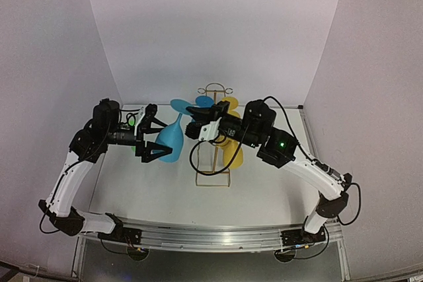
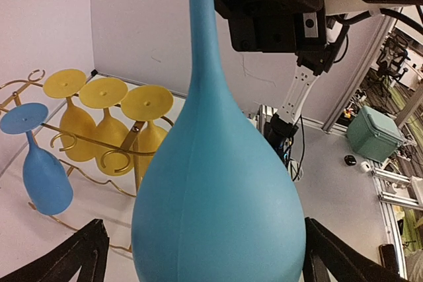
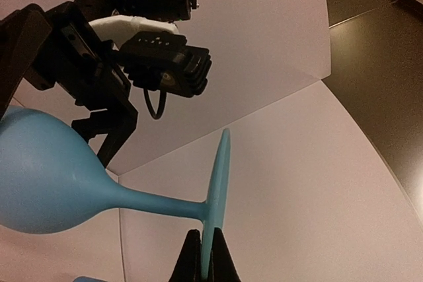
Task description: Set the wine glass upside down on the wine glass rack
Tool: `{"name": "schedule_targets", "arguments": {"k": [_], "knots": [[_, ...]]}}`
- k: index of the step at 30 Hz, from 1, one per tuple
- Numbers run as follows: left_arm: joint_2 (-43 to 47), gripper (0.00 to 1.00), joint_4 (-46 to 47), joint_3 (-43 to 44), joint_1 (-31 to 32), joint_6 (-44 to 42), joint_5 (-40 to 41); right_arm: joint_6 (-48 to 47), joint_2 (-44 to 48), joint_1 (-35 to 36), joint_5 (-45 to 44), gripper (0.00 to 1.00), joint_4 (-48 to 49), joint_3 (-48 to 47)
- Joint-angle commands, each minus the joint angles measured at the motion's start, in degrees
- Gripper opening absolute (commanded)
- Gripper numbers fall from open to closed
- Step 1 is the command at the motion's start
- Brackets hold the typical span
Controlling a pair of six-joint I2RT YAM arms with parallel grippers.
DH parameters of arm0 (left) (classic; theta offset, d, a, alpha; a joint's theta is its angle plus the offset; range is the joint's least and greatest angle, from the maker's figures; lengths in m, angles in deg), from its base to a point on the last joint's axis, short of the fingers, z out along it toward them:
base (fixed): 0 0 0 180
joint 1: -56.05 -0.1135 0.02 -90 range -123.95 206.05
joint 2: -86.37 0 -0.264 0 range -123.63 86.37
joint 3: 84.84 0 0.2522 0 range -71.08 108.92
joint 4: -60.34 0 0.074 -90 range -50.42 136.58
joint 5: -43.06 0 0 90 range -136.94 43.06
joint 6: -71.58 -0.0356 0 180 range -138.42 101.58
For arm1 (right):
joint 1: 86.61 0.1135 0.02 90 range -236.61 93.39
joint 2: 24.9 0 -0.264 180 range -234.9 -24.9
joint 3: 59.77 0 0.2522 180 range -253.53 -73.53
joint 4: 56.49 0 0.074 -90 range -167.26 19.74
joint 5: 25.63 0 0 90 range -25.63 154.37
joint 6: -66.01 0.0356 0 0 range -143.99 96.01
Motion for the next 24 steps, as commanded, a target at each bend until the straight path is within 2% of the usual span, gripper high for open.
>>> {"name": "schedule_targets", "arguments": {"k": [1,6,9,18,22,24], "knots": [[-1.53,1.00,-2.40,2.04,-0.17,-3.42,-2.74,0.36,0.29,1.01,2.20,0.00,-0.22,-1.12],[-1.90,0.95,-3.37,2.07,-0.13,-5.21,-4.07,0.90,-0.43,1.16,2.44,0.00,-0.13,-2.34],[-1.97,0.98,-4.06,1.27,-0.06,-6.16,-5.75,0.66,-1.34,1.14,1.97,0.00,-0.13,-3.74],[0.48,0.99,2.21,-3.18,0.04,-4.34,-8.93,-0.45,-2.45,1.16,1.21,0.00,0.22,-5.89],[0.93,0.92,3.60,-4.13,0.02,-3.14,-8.83,-0.47,-2.14,1.13,1.21,0.00,0.44,-5.69],[1.19,0.82,5.18,-4.53,0.03,-1.75,-8.35,-0.37,-1.83,1.08,1.21,0.00,0.48,-5.14]]}}
